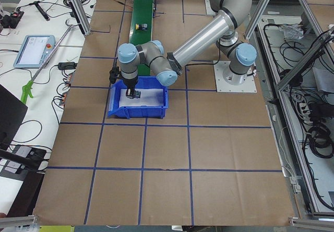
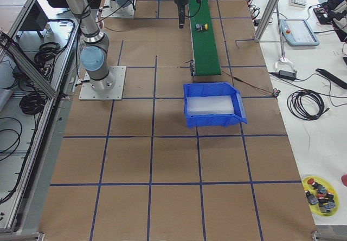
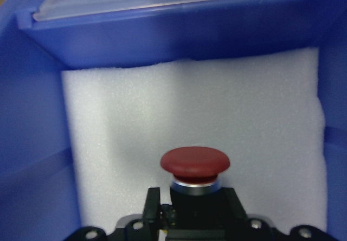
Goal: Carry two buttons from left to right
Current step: 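Place the red button on the belt with left gripper while right gripper descends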
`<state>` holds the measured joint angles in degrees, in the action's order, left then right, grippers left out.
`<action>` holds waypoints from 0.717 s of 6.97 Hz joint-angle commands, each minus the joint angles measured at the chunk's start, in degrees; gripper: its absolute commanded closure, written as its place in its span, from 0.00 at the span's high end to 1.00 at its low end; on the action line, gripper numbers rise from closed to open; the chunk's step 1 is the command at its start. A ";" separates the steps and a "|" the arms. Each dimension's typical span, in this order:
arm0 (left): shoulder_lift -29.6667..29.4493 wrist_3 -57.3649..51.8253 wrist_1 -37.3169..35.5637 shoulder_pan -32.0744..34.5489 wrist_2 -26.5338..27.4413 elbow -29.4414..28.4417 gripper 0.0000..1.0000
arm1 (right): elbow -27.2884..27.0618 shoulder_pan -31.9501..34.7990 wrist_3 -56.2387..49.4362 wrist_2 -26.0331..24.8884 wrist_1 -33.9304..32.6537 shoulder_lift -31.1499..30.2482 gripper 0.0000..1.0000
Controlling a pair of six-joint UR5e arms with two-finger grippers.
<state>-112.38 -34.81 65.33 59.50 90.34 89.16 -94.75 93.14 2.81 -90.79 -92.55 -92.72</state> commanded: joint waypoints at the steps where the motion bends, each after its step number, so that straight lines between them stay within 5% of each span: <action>1: 5.32 0.26 15.12 0.09 1.32 -6.34 0.00 | 0.00 0.03 0.00 0.00 0.00 -0.01 1.00; 5: 6.39 7.78 19.31 5.52 1.50 -8.83 0.00 | -0.09 0.03 0.00 -0.09 0.00 0.08 1.00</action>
<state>-106.06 -31.15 84.44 62.42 91.80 80.19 -94.77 93.14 2.81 -90.81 -92.55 -92.65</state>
